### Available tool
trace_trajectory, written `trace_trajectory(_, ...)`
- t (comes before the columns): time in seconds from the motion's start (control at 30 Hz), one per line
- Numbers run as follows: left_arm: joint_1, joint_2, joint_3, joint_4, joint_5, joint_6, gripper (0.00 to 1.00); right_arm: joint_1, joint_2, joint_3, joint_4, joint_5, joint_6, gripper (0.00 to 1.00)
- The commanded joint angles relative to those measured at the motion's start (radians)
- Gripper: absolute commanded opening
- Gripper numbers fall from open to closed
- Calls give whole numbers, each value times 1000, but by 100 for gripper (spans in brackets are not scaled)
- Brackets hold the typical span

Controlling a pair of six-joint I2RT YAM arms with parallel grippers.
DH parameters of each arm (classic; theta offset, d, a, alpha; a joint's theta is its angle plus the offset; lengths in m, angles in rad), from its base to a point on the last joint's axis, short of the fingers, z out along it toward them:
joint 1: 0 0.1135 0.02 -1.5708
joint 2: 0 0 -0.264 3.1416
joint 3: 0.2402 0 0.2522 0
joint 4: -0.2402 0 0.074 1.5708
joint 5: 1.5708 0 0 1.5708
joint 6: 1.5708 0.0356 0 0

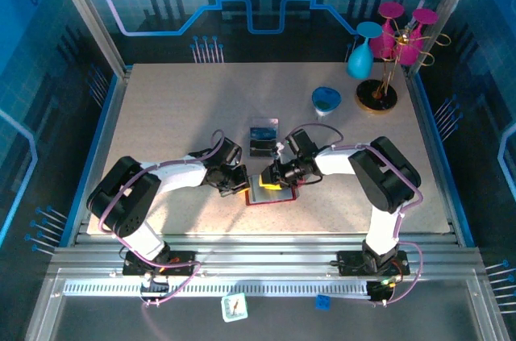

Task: Take the credit cards out of the card holder

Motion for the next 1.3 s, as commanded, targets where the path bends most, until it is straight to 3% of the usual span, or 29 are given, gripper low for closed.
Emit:
trace_trajectory(0.0,0,-41,8,-65,-26,9,2,-20,25,-65,83,-18,61,30)
trace_trajectory(0.23,-2,-199,-50,50,-45,-65,16,-32,33,-102,132,-37,68,30)
trace_trajectory(0.37,-2,-213,-64,110,-14,-96,21,-35,39,-111,154,-46,74,30)
trace_trajectory(1.27,-32,-2,-97,302,106,-174,18,-46,17,-111,137,-47,73,30)
